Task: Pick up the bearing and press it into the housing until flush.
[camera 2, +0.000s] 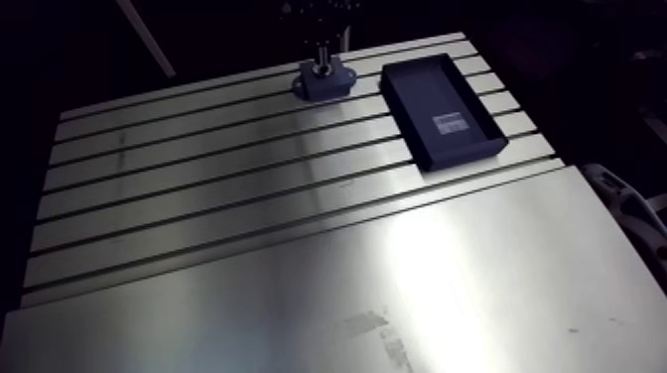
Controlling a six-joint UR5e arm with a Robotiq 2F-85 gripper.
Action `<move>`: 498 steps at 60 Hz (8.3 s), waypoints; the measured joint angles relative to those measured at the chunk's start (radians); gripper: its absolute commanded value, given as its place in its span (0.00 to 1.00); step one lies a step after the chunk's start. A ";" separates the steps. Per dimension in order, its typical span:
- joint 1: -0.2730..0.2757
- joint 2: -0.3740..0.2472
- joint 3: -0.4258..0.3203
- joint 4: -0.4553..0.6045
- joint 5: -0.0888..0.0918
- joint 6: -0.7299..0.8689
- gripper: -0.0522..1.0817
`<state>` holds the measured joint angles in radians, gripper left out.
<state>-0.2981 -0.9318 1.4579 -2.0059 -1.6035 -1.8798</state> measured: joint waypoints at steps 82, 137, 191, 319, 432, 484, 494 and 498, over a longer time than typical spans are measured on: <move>-0.001 0.003 0.009 -0.030 0.001 -0.003 1.00; -0.002 0.003 0.022 -0.037 0.001 -0.005 1.00; -0.002 0.003 0.036 -0.040 -0.003 -0.018 1.00; 0.000 -0.099 0.047 -0.007 -0.002 -0.025 0.29; 0.010 -0.522 0.029 0.396 0.004 0.125 0.05; 0.078 -0.522 -0.022 0.449 0.016 0.186 0.05; 0.079 -0.518 -0.020 0.448 0.015 0.187 0.05; 0.080 -0.517 -0.018 0.448 0.016 0.187 0.05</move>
<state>-0.2183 -1.4492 1.4401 -1.5582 -1.5877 -1.6931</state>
